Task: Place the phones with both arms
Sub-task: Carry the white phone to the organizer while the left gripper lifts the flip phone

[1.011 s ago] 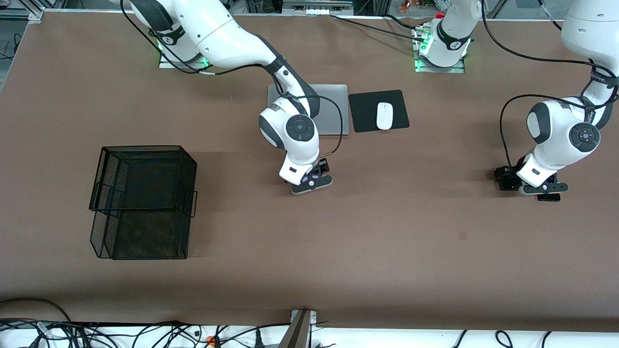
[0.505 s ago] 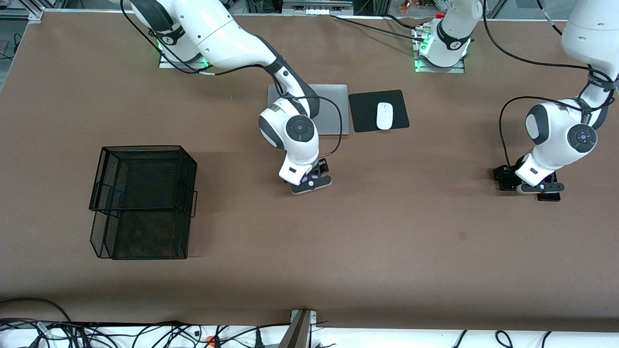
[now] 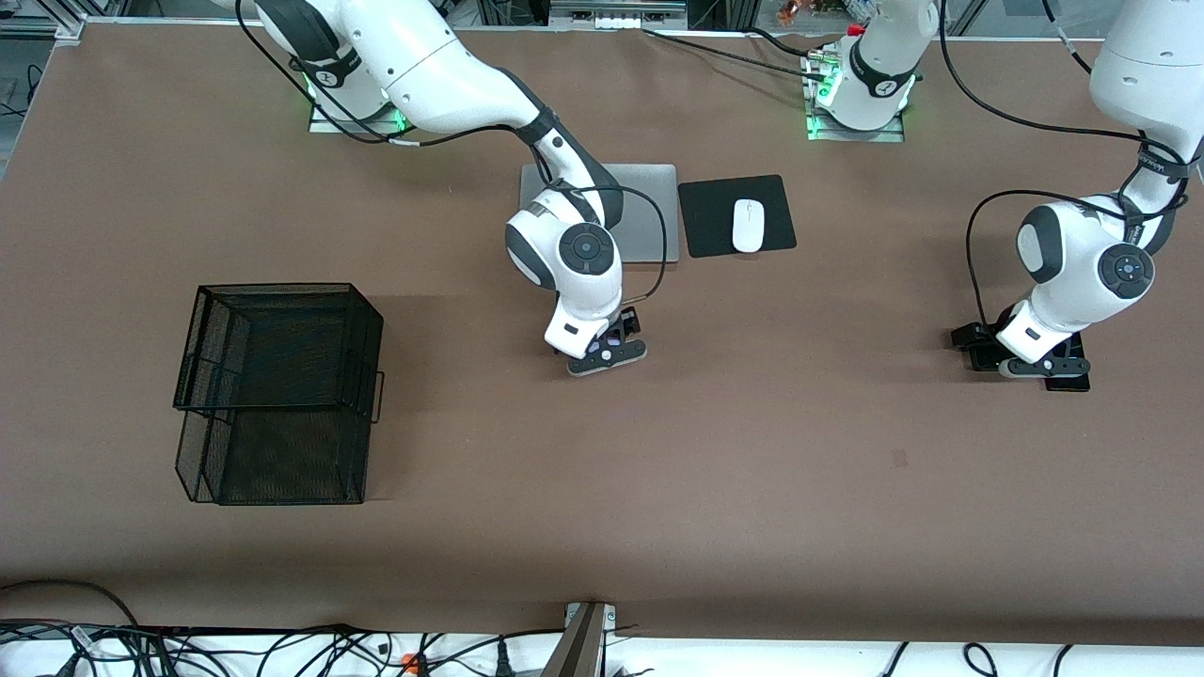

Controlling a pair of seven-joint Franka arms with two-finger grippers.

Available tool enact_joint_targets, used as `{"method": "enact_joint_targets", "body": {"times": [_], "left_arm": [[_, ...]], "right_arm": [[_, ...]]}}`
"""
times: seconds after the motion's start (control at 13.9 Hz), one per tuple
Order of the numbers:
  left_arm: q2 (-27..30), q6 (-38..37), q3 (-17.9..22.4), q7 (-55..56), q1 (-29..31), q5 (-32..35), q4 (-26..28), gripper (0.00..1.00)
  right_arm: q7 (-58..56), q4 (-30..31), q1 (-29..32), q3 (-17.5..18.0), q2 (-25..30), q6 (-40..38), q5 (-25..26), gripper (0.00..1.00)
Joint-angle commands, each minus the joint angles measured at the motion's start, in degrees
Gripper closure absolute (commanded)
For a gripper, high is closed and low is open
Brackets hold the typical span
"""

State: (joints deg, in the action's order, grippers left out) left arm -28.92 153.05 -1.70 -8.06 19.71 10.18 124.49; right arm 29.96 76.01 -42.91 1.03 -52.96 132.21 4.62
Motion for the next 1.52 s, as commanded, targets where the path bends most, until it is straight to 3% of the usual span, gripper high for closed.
{"method": "enact_joint_targets", "body": {"times": [0.0,0.07,0.22,0.29,0.43,0.51,0.58,0.72,0.79,1.01,1.3,1.44], "left_arm": [[-1.2,0.7,-1.2,-1.5,0.9,-0.9,-0.3,0.61],[-1.2,0.6,-1.2,-1.5,0.9,-0.9,-0.4,0.79],[-1.2,0.4,-1.2,-1.3,0.9,-0.9,-0.6,0.97],[-1.2,-0.4,-1.1,-1.3,0.8,-0.9,-1.4,1.00],[-0.9,-4.1,-1.2,-1.3,0.7,-0.9,-3.2,1.00],[-0.5,-8.2,-1.2,-1.3,0.4,-0.9,-5.0,1.00],[-0.3,-13.1,-1.2,-1.5,0.2,-0.9,-7.4,1.00],[-0.2,-18.0,-2.2,-1.7,0.2,-0.9,-10.2,1.00],[-0.3,-18.1,-2.3,-1.5,0.2,-0.9,-10.6,1.00],[-0.9,-18.2,-2.8,-0.2,-1.0,-1.6,-12.2,1.00],[-3.4,-18.3,-3.0,7.5,-6.7,-5.1,-16.5,1.00],[-4.4,-18.3,-3.0,14.2,-10.5,-5.2,-18.1,1.00]], "right_arm": [[1.6,0.3,-0.5,-0.4,-0.4,0.4,1.5,0.00],[1.6,0.3,-0.5,-0.4,-0.5,0.5,1.5,0.00],[1.7,0.3,-0.6,-0.4,-0.5,0.5,1.6,0.00],[1.7,0.3,-0.6,-0.4,-0.5,0.5,2.0,0.00],[1.8,0.3,-0.6,-0.4,-0.5,0.5,2.8,0.13],[1.9,0.3,-0.6,-0.4,-0.5,0.5,2.8,0.43],[1.9,0.4,-0.6,-0.4,-0.5,0.5,2.9,0.61],[1.7,0.3,-0.5,-0.5,-0.1,0.3,2.9,0.91],[1.5,0.3,-0.4,-1.0,0.5,-0.1,2.9,1.00],[2.9,0.0,0.1,-4.5,7.6,-7.6,1.9,1.00],[2.9,0.2,0.8,-14.7,19.4,-22.0,1.4,0.98],[-3.7,0.9,3.0,-17.6,23.5,-29.7,0.7,0.99]]}}
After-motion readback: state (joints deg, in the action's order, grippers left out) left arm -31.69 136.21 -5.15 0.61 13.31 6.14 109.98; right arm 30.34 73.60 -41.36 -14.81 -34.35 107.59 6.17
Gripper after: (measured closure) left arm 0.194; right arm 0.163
